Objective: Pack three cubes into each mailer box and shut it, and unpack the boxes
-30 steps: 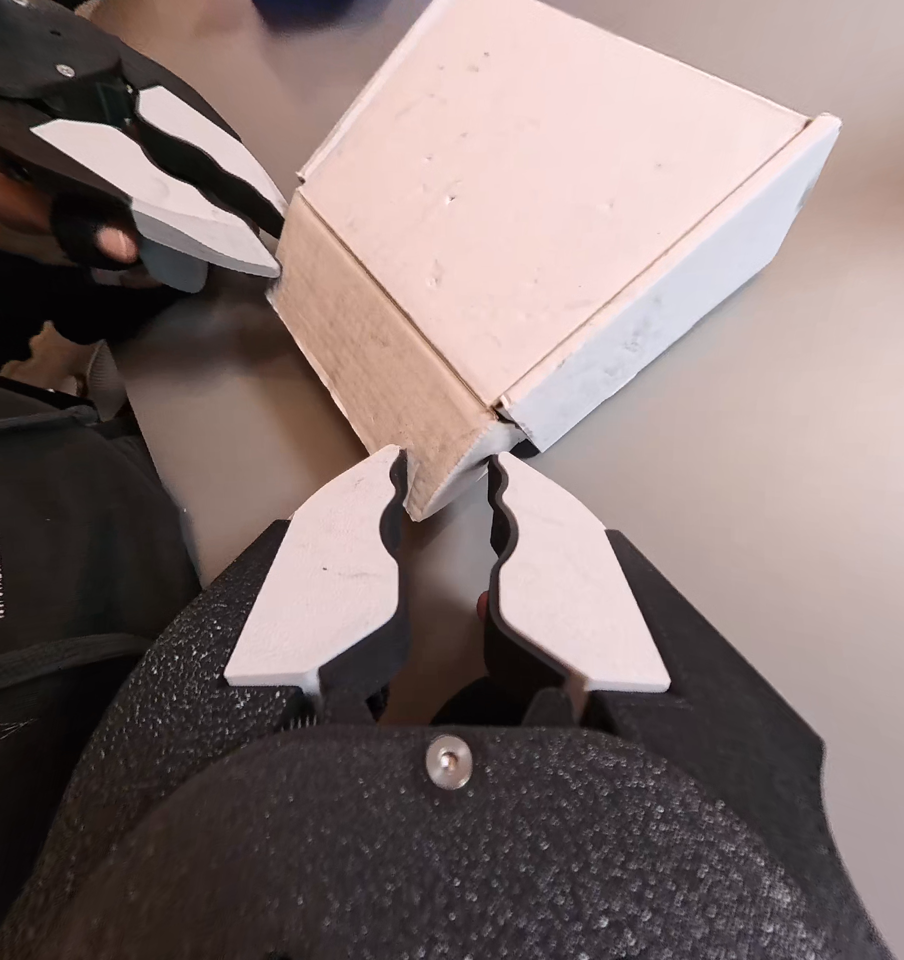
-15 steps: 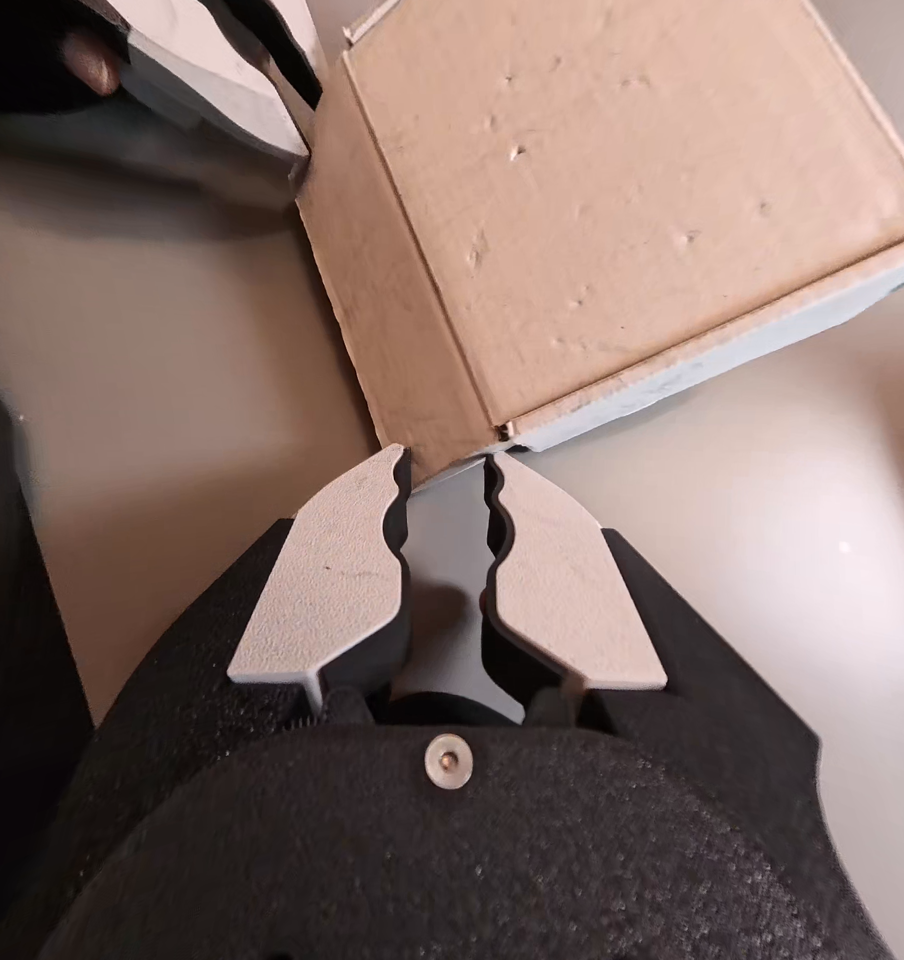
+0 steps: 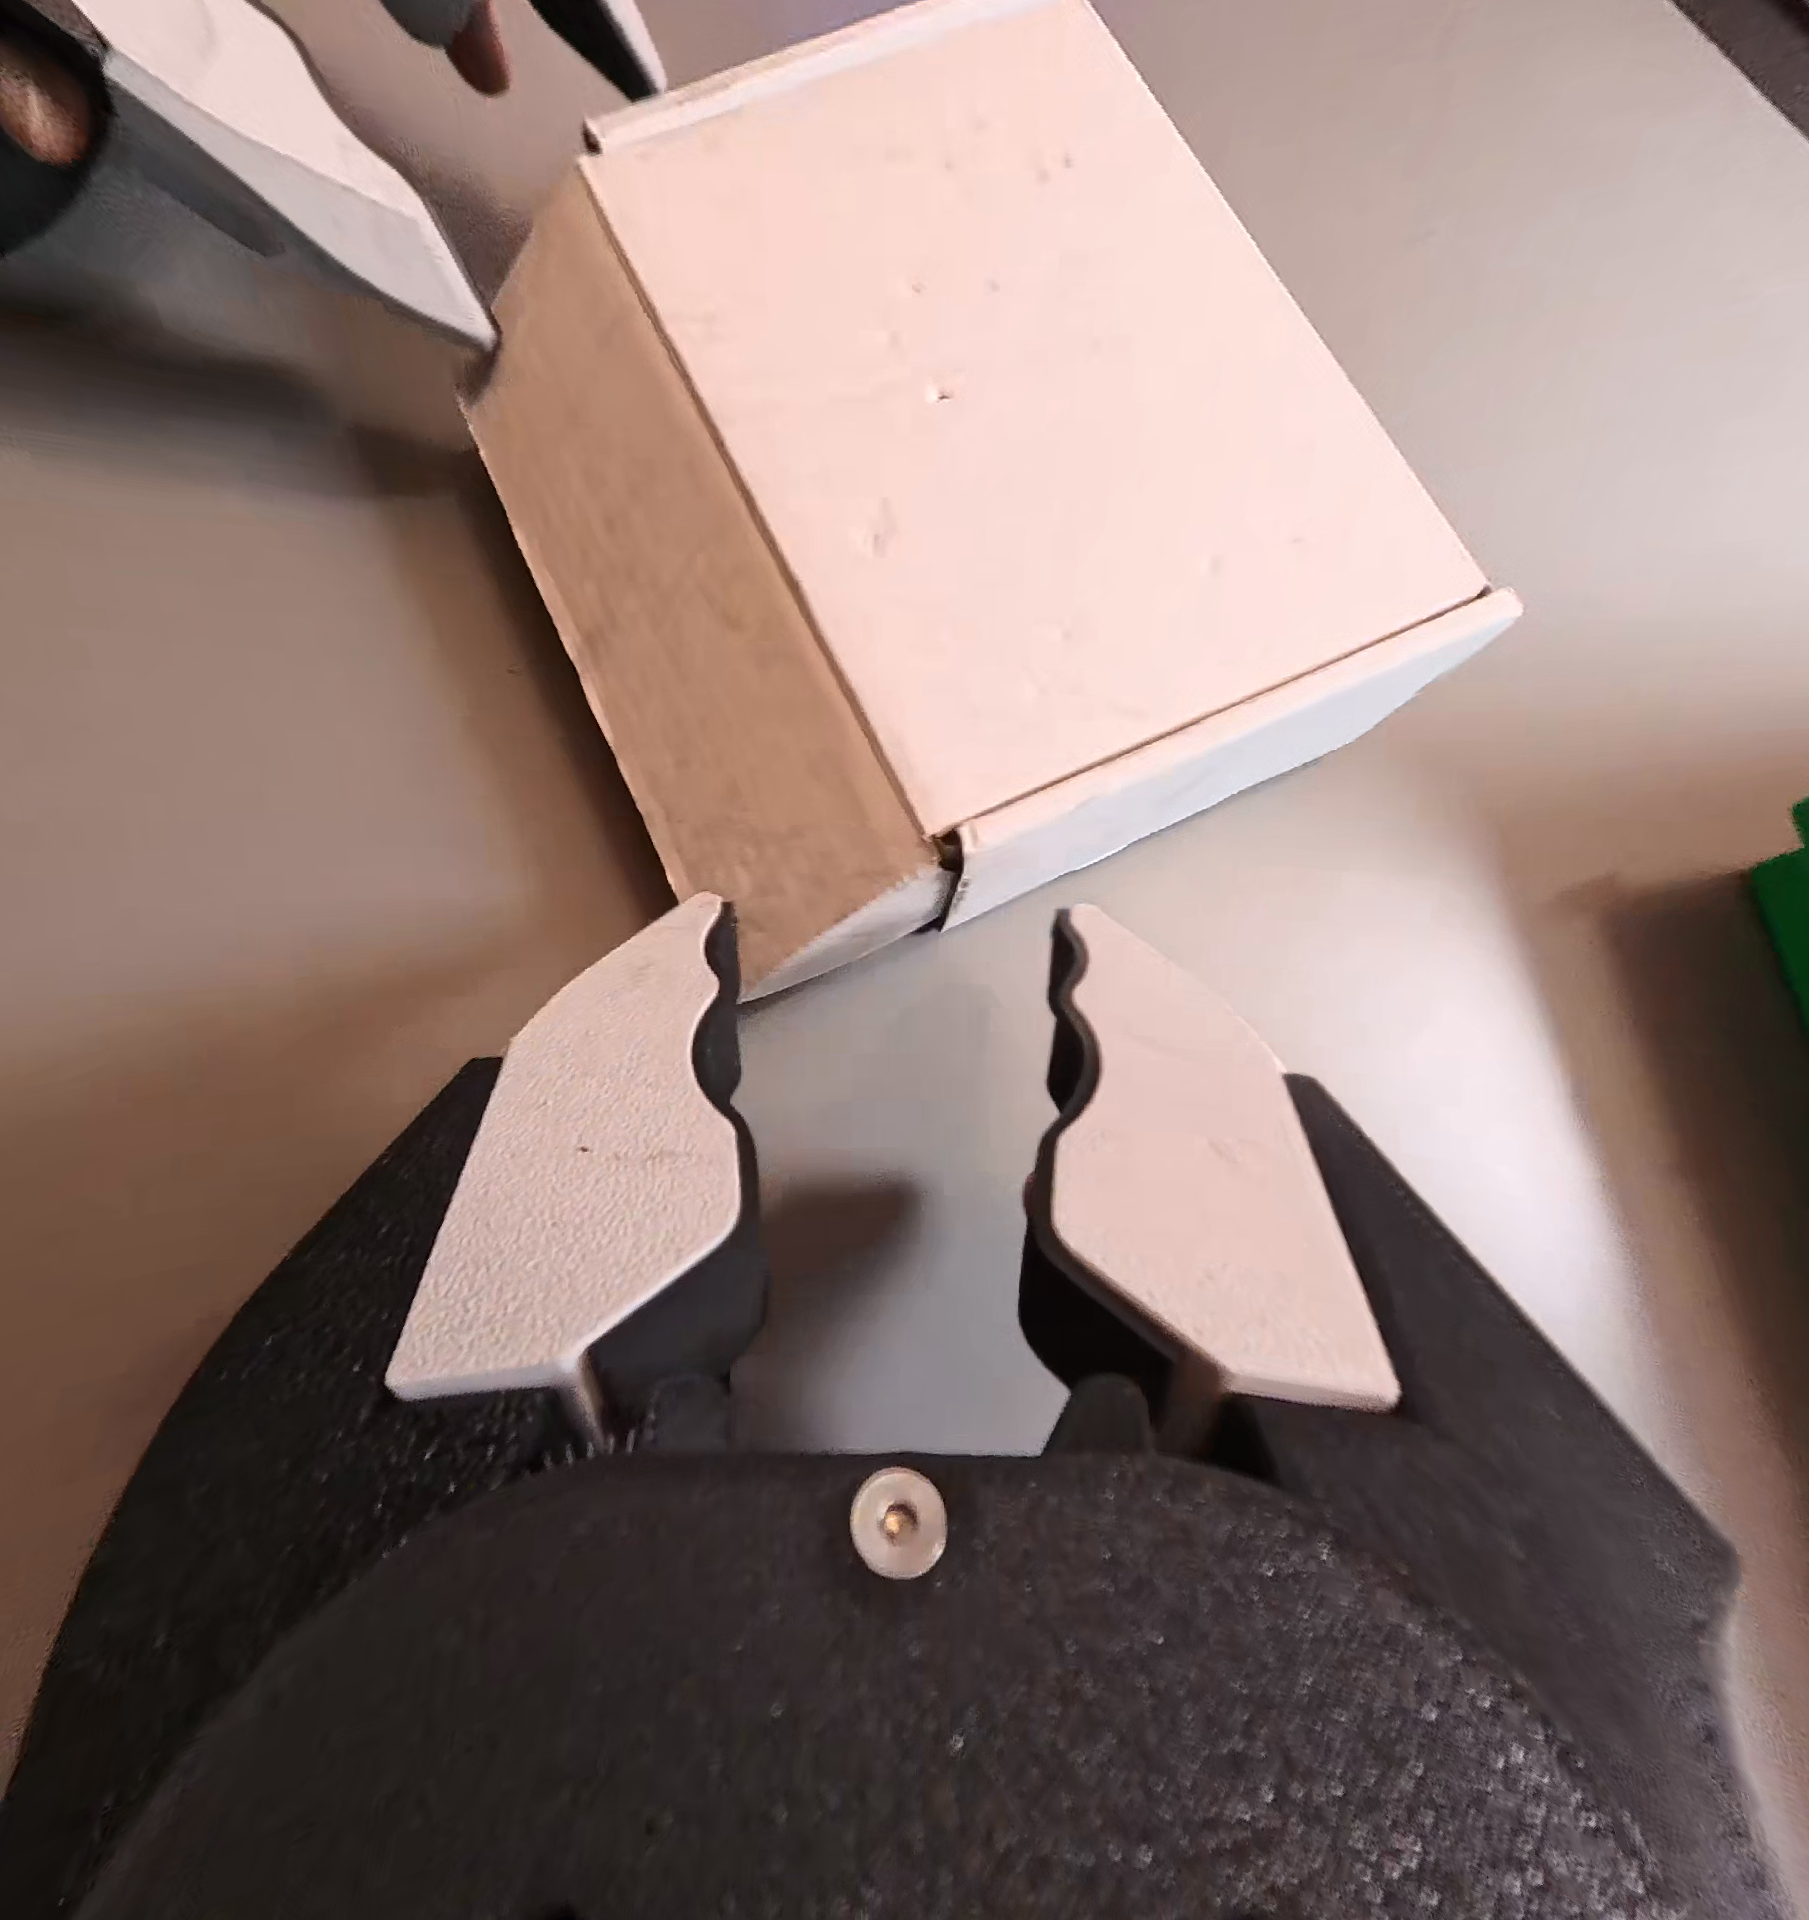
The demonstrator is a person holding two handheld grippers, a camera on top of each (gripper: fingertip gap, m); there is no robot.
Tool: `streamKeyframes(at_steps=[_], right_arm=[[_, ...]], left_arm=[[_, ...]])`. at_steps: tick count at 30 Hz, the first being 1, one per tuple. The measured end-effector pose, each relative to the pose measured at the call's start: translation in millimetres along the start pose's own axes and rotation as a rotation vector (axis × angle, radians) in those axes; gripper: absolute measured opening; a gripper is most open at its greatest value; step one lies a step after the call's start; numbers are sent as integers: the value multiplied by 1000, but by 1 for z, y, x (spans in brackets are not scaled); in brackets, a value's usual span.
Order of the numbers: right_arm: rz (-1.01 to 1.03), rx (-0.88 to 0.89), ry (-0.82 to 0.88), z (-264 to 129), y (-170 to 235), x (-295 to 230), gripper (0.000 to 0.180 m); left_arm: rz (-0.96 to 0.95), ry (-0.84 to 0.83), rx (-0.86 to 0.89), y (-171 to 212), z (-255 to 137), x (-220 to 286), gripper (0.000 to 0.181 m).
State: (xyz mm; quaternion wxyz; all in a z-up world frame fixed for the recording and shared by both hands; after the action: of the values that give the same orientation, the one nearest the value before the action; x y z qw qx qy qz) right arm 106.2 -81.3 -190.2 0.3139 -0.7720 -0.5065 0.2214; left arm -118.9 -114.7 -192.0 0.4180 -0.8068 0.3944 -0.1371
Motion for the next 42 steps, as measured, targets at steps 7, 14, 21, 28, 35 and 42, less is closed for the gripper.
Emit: streamKeyframes(at_steps=[7, 14, 21, 28, 35, 42], right_arm=[[-83, 39, -91, 12, -1, 8, 66], [-193, 61, -13, 14, -2, 16, 60], [-162, 67, -27, 11, -3, 18, 53], [-68, 30, -106, 8, -2, 16, 48], [-35, 0, -164, 6, 0, 10, 45], [-170, -25, -87, 15, 9, 9, 76]], left_arm=[[52, 208, 27, -1, 16, -5, 60], [257, 118, 39, -5, 27, -4, 55], [325, 89, 19, -7, 26, -5, 52], [266, 129, 39, -10, 17, 0, 47], [204, 167, 42, 4, 13, 11, 40], [207, 161, 6, 10, 15, 4, 73]])
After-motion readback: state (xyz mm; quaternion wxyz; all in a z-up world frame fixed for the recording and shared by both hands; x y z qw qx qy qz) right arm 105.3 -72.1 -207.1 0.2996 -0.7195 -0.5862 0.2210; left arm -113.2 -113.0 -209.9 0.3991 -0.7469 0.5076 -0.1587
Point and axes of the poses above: each gripper's, where its closed fingertips meet, z out along the fingers, y out of its underside, x = y × z across the jaws, the point moved 6 cm from there along -z, back along the fingers, and after that the axes turned 6 degrees about z, right-handed, at the moved point
